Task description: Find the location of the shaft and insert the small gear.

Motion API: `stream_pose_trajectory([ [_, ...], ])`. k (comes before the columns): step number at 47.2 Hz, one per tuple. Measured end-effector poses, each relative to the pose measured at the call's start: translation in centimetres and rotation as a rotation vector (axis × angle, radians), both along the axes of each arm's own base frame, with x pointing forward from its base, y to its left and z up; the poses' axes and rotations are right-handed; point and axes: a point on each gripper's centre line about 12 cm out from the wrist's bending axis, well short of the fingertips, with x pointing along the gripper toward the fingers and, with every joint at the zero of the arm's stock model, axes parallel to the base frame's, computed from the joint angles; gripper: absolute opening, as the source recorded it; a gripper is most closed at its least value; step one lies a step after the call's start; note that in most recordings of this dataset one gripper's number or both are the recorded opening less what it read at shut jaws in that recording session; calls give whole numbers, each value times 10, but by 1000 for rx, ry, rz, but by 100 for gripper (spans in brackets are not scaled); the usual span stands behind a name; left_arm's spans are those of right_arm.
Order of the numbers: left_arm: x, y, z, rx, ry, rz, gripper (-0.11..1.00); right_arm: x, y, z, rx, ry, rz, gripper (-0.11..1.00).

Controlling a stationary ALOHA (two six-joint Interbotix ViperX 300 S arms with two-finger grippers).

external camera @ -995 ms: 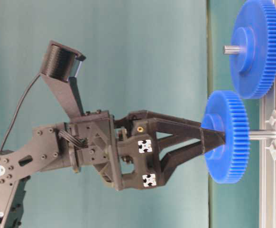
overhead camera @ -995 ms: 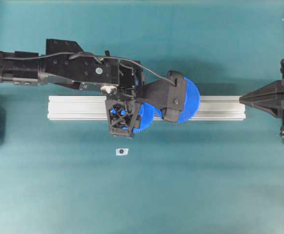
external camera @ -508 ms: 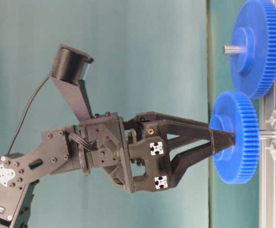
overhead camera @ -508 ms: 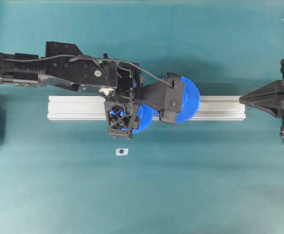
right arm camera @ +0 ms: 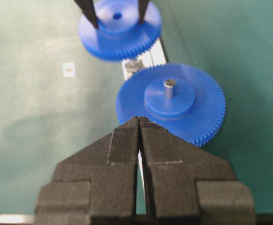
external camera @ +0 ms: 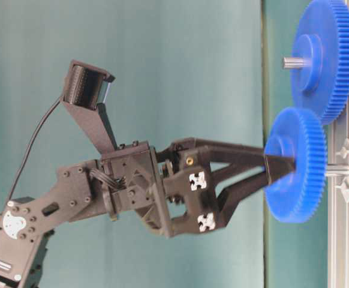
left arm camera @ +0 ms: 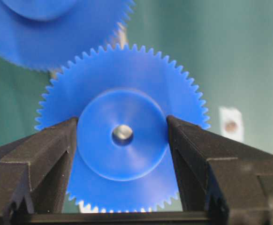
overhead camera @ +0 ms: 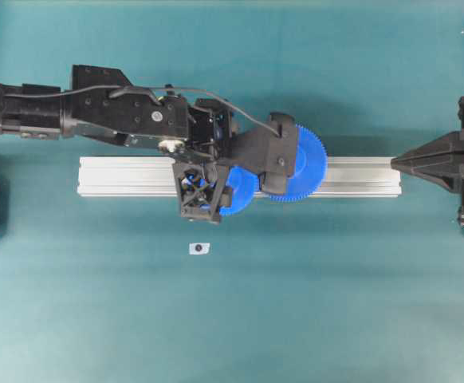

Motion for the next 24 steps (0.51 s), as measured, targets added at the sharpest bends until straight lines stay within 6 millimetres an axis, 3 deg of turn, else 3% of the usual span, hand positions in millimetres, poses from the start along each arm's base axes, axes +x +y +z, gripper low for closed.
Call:
stream_pose_trajectory([
  [24, -10, 4, -4, 3, 28, -8, 63, 0, -1, 0, 11, -3, -8, 1],
])
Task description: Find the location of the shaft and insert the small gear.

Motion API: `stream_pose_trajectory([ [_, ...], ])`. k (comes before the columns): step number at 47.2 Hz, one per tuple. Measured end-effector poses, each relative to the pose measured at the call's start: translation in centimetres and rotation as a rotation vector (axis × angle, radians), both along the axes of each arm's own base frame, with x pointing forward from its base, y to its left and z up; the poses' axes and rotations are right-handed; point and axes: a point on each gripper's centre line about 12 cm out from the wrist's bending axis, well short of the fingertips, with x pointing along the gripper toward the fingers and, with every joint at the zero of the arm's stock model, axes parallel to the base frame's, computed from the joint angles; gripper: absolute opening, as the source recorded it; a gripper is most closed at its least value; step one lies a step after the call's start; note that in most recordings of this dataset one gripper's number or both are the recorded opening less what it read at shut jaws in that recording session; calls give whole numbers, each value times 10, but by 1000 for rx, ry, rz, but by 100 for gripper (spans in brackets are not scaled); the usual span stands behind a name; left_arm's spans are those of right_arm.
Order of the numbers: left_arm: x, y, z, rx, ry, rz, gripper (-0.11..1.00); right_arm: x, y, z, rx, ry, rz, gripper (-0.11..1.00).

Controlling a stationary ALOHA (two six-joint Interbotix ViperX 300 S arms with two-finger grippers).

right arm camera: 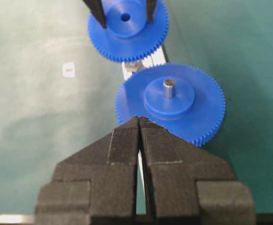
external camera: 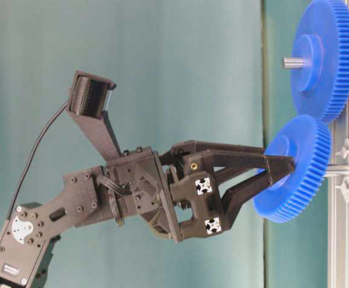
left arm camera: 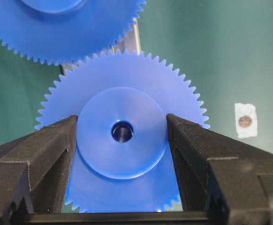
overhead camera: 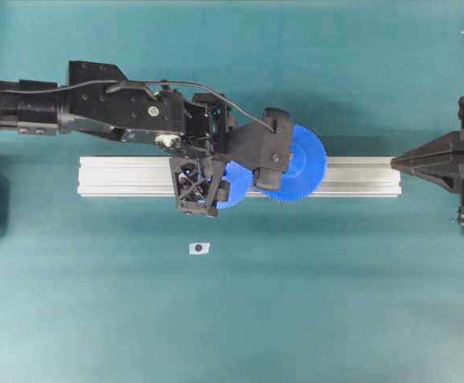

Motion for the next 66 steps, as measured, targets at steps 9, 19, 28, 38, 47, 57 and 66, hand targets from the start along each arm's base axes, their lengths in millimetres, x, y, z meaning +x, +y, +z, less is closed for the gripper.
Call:
stream_pose_trajectory([
  [9, -7, 2, 0, -1, 8, 6, 63, 0, -1, 0, 11, 2, -8, 1],
  [19, -9, 3, 0, -1, 8, 9, 63, 0, -1, 0, 10, 0, -9, 1],
  [28, -8, 5, 0, 2, -11, 9, 63, 0, -1, 0, 10, 0, -9, 1],
  [38, -7, 12, 1, 1, -17, 22, 63, 0, -1, 0, 10, 0, -9, 1],
  [47, -6, 12, 1, 9, -17, 1, 63, 0, -1, 0, 10, -1, -9, 1],
  [57, -3, 13, 1, 8, -11, -1, 63, 0, -1, 0, 11, 2, -9, 1],
  [66, 2, 12, 2, 6, -10, 0, 63, 0, -1, 0, 10, 0, -9, 1],
])
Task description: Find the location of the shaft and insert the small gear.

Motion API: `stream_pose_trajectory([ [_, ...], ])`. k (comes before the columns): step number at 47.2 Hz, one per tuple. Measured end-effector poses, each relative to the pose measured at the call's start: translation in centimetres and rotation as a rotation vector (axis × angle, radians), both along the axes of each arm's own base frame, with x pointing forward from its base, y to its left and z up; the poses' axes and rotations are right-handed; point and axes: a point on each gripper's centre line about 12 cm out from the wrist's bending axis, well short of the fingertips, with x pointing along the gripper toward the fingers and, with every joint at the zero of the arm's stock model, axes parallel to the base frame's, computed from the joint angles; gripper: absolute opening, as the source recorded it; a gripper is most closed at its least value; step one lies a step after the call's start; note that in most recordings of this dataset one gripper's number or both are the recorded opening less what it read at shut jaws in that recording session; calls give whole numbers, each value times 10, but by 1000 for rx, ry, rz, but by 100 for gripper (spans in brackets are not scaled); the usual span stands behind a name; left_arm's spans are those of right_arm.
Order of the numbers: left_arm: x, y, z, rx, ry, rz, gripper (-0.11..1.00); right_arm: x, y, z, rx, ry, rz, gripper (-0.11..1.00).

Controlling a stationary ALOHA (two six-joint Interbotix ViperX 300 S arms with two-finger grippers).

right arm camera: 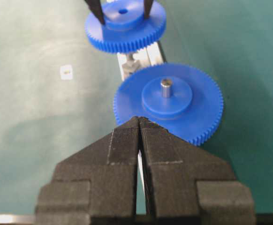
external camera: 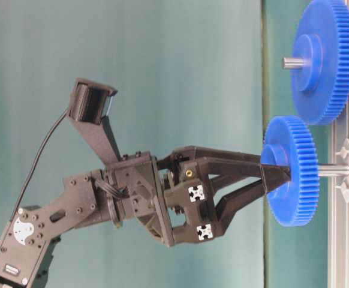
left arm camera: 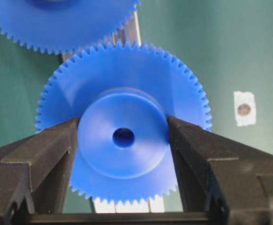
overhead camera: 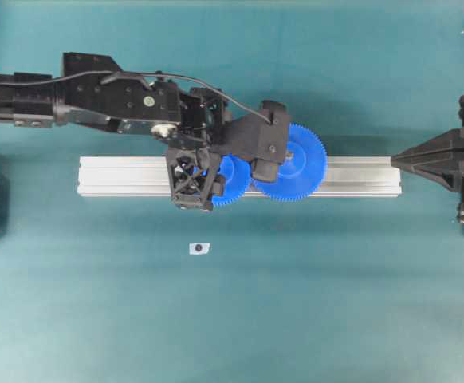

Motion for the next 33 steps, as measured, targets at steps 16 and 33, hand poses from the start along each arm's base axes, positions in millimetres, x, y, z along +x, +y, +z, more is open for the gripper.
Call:
stream_pose_trajectory([
  [16, 3, -4, 0, 1, 9, -9, 63, 0, 0, 0, 0, 0, 0, 1],
  [33, -7, -4, -1, -4, 46, -5, 63, 0, 0, 0, 0, 0, 0, 1],
])
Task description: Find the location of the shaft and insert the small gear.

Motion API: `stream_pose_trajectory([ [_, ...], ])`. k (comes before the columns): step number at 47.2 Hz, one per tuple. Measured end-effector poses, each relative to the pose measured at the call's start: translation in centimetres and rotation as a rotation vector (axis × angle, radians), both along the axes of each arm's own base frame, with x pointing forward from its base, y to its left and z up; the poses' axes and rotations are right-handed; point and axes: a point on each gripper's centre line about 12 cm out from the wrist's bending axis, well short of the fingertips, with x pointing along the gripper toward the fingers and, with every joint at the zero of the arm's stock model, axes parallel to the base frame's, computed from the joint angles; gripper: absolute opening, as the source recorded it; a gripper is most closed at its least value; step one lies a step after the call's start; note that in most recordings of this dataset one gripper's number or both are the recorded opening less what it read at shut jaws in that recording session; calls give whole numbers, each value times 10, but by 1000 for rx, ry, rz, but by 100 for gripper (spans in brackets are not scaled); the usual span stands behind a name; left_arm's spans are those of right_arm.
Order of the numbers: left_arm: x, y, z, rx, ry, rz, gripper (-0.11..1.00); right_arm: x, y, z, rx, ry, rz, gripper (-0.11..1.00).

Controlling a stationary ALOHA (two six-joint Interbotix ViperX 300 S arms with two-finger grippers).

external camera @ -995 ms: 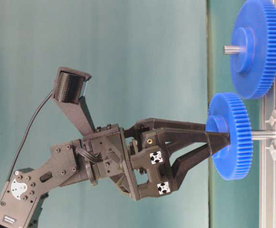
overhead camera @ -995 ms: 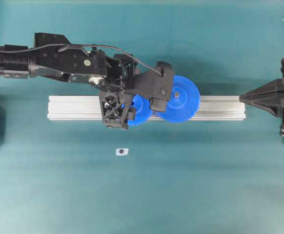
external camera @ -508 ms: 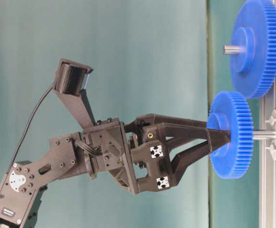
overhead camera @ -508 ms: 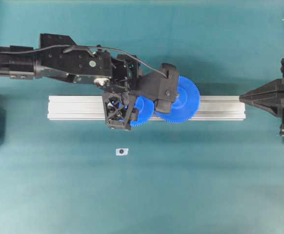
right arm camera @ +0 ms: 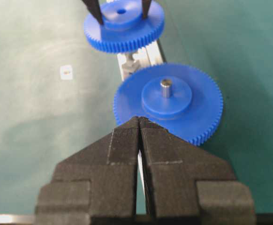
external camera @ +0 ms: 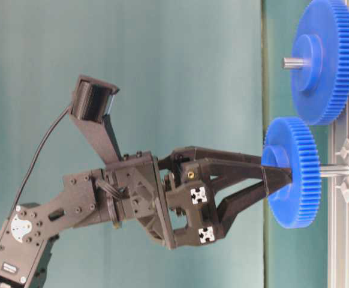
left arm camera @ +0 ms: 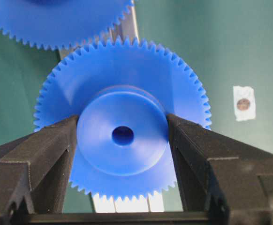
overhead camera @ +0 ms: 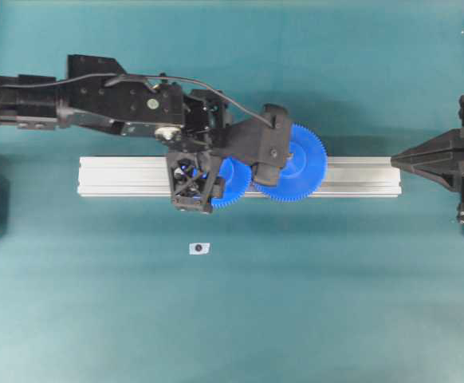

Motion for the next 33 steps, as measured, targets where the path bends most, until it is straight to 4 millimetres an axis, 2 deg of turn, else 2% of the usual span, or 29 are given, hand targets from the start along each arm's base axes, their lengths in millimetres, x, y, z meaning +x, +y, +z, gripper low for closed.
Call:
stream_pose_trajectory([
  [33, 6, 4, 1, 1, -15, 11, 63, 0, 0, 0, 0, 0, 0, 1],
])
